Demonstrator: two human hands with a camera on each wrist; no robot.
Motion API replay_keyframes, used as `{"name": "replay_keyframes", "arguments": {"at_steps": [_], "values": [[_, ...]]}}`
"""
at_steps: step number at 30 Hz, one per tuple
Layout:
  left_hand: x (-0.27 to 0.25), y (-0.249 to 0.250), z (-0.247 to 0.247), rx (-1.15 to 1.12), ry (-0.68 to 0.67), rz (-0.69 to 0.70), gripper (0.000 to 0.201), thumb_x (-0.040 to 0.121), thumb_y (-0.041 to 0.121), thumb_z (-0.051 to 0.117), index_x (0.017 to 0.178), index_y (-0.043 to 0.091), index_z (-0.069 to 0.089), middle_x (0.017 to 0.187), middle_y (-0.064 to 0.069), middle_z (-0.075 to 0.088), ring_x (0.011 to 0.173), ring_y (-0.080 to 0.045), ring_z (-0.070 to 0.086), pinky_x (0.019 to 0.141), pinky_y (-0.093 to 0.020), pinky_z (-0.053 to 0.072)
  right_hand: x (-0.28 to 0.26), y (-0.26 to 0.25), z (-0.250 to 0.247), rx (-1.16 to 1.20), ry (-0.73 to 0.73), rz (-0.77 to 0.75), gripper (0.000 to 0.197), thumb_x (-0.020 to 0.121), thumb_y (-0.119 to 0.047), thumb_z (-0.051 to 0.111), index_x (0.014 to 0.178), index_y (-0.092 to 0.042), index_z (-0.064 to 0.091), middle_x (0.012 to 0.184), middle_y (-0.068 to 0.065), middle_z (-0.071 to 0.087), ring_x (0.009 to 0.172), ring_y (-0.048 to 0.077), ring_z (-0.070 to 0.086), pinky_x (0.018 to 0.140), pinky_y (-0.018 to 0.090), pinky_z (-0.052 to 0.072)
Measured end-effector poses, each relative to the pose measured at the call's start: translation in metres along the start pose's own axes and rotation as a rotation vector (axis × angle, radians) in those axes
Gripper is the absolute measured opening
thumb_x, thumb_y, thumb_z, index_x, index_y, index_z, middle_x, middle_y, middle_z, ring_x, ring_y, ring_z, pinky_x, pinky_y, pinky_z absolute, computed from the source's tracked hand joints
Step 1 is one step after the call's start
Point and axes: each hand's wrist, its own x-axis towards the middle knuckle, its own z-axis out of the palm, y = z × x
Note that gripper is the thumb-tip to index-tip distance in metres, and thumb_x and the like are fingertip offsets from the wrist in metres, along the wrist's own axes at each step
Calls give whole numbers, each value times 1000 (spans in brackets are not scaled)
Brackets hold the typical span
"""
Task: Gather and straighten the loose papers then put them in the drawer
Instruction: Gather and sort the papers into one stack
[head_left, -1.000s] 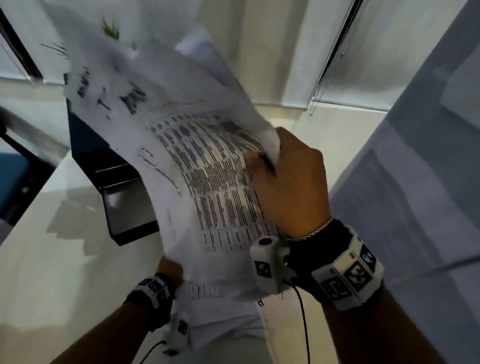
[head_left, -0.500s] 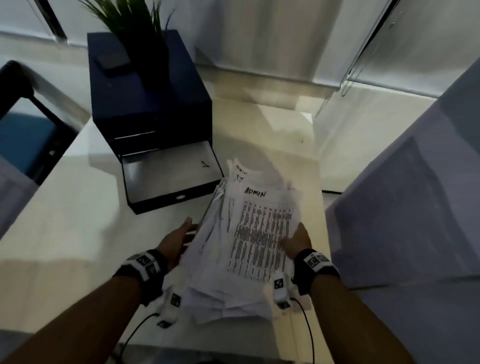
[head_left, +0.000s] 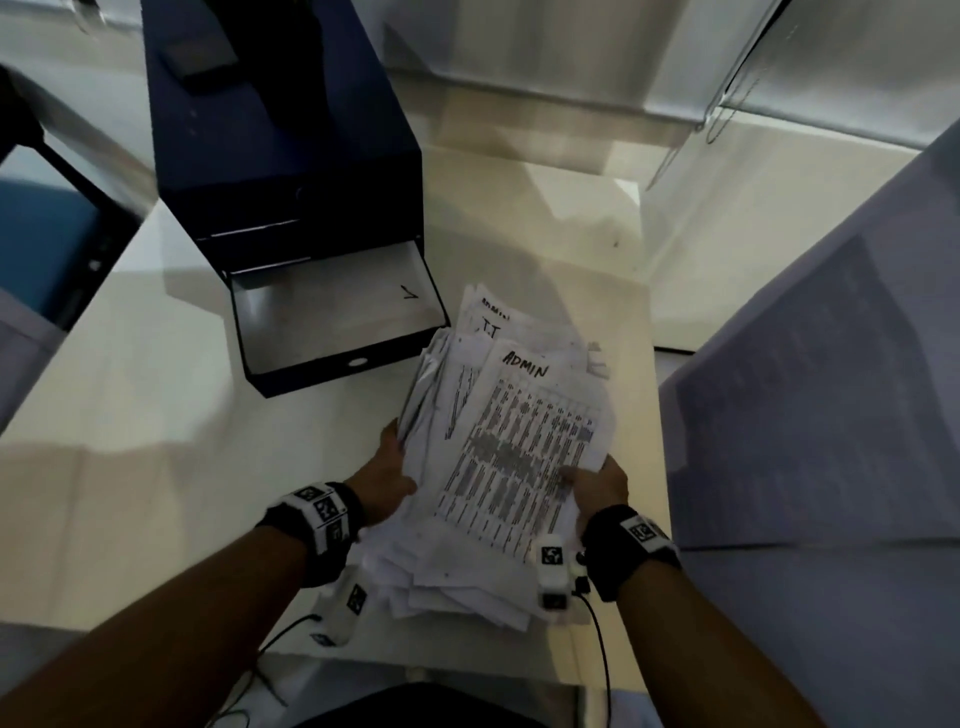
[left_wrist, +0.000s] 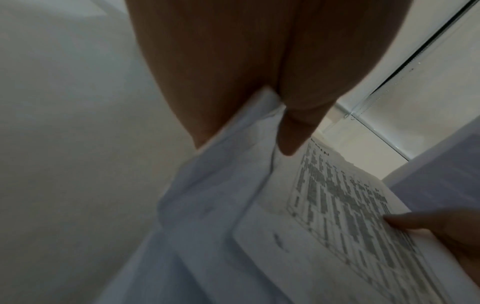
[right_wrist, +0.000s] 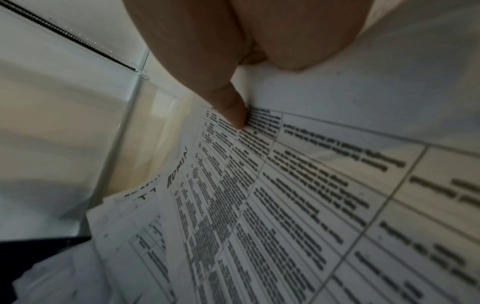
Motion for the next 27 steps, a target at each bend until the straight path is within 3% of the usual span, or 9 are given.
{"name": "replay_keyframes", "arguments": {"at_steps": [2,5,9,16,19,21,23,25,27], "values": [[4,3,5,-158,57,-18,94,90,13,61,149,11,-13,154,-9,20,138,-24,30,111,-31,26,0,-1,7,-7,14,-45,45,82,-2,71,126,-6,60,114,15,68,99,36,64,93,48,53],[5,4,2,-144,201,-98,58,100,40,38,148,16,16,145,-11,40,124,-24,45,102,-29,34,0,-4,7,-1,12,-61,37,84,1,68,121,-4,63,109,14,69,97,36,65,93,48,53],[9,1,-14,63,203,-41,38,103,32,33,130,8,44,132,-12,54,106,-16,48,89,-24,34,7,-4,-22,-7,-39,-90,32,85,5,66,117,-3,64,107,18,68,99,42,63,93,57,51],[15,3,-5,67,215,-85,46,102,24,35,145,9,27,142,-15,46,121,-29,49,100,-30,37,16,-37,-29,-42,-196,-193,38,90,7,59,128,2,58,118,20,65,106,38,62,98,51,48],[11,6,4,-2,274,-98,49,103,18,32,150,10,19,148,-16,39,129,-31,44,104,-29,32,24,-27,-17,7,-80,-78,45,87,11,59,130,-2,58,123,21,64,110,39,62,101,53,46],[7,8,10,-59,314,-120,52,104,18,30,152,13,11,150,-15,34,132,-30,40,103,-25,29,22,-16,-10,72,-21,34,59,87,14,56,142,-6,45,137,19,54,120,41,55,107,47,34],[4,8,17,-114,328,-117,52,104,24,30,152,14,11,149,-14,35,132,-30,41,101,-23,28,14,-8,0,-12,16,27,60,91,11,51,146,-7,37,134,14,52,122,41,52,104,39,34],[4,8,20,-159,310,-116,56,102,41,29,151,17,15,149,-12,36,132,-31,41,108,-30,30,2,-5,10,-214,-47,-114,49,91,1,46,138,-13,47,125,9,59,114,36,58,101,41,46],[10,7,15,-155,279,-137,71,95,59,29,150,15,16,151,-13,35,134,-32,40,112,-38,32,-4,-6,15,-346,-98,-233,46,93,-6,42,137,-17,49,125,8,62,111,30,60,97,32,47]]}}
